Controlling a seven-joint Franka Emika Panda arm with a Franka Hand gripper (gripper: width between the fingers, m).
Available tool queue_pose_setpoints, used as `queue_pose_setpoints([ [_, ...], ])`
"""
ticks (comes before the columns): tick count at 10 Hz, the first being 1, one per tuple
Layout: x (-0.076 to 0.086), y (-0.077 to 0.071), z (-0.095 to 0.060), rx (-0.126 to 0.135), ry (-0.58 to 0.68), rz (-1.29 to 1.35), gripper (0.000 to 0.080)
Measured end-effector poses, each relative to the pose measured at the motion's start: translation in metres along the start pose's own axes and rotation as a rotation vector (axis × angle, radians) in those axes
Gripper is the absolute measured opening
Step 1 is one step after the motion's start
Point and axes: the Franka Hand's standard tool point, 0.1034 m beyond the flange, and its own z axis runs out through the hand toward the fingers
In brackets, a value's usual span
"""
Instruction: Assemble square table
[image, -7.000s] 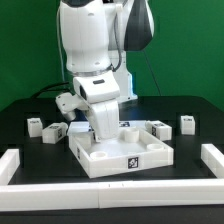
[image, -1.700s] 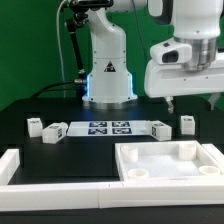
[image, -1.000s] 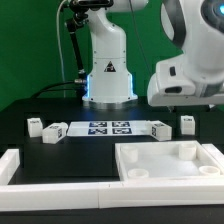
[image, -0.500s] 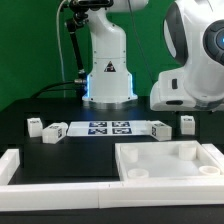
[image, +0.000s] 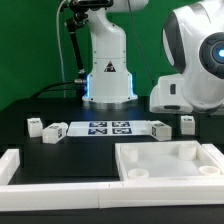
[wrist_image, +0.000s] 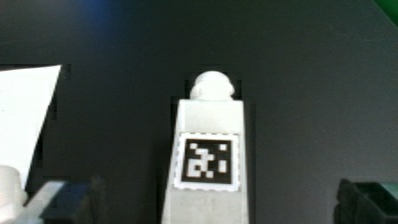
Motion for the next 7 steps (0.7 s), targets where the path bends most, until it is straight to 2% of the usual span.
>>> queue_pose_setpoints([
  [2, 0.001, -0.001, 0.003, -0.002, -0.001, 0.0, 0.0649],
  [5, 0.008, -0.007, 0.03, -0.019, -0.008, -0.005, 0.0649],
  [7, 0.008, -0.008, 0.032, -0.023, -0.01, -0.009, 0.0649],
])
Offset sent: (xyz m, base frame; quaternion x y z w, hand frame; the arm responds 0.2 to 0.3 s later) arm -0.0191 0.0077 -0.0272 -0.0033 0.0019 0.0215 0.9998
